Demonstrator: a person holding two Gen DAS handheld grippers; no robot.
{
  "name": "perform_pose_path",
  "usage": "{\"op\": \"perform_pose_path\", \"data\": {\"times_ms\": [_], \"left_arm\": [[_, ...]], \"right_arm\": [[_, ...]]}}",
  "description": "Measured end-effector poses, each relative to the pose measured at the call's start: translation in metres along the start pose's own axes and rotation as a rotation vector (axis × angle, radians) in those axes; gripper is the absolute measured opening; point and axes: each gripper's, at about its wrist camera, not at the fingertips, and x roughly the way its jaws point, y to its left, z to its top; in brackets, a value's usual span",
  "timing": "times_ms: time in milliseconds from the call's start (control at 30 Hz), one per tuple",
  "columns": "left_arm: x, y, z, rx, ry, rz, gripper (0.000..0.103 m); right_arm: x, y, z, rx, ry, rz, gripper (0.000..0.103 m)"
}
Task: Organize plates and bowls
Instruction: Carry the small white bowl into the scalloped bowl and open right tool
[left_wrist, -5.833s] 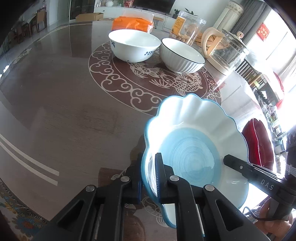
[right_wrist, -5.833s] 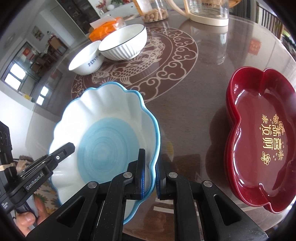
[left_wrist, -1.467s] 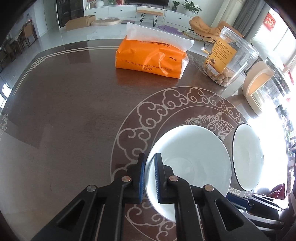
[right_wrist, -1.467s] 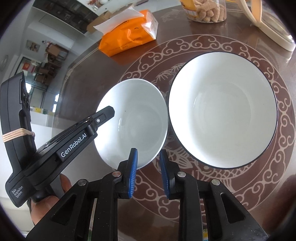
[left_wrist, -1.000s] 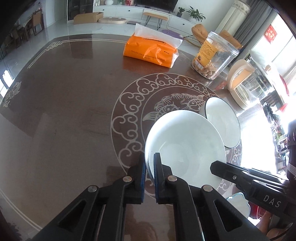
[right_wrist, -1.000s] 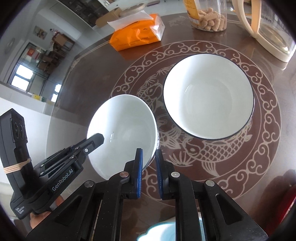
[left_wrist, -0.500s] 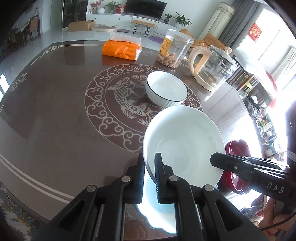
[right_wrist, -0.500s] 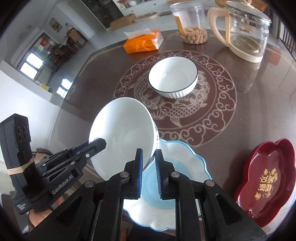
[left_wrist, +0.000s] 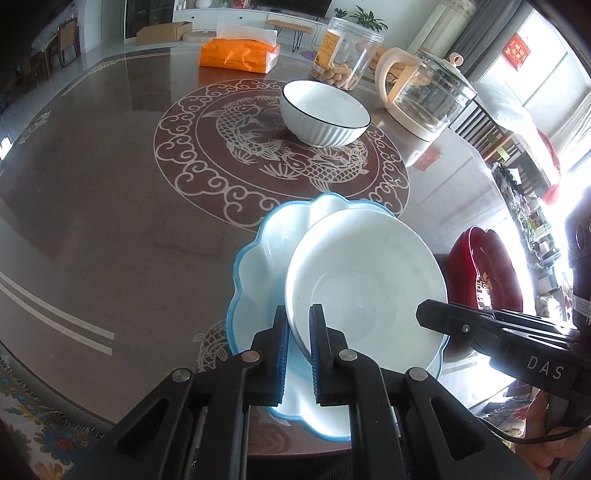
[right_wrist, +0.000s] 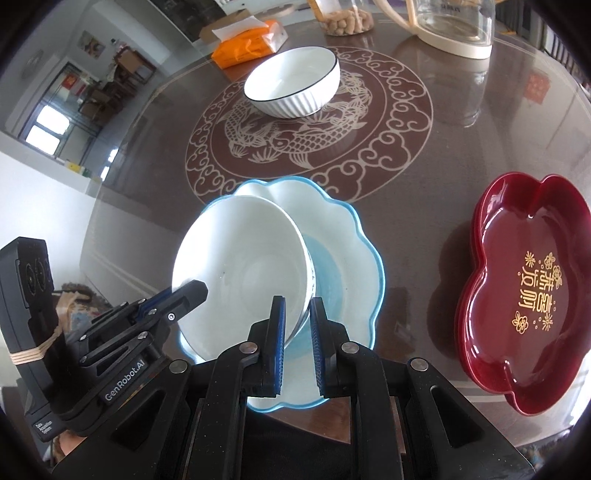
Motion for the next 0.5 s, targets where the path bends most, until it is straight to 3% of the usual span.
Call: {"op": "perform_pose_path", "data": {"times_ms": [500], "left_arm": [[0.006, -0.006, -0.007, 0.030, -0.003, 0.012, 0.011]], "right_arm": [[0.009, -0.012, -0.010, 0.016, 0.006, 0.026, 0.016]]}}
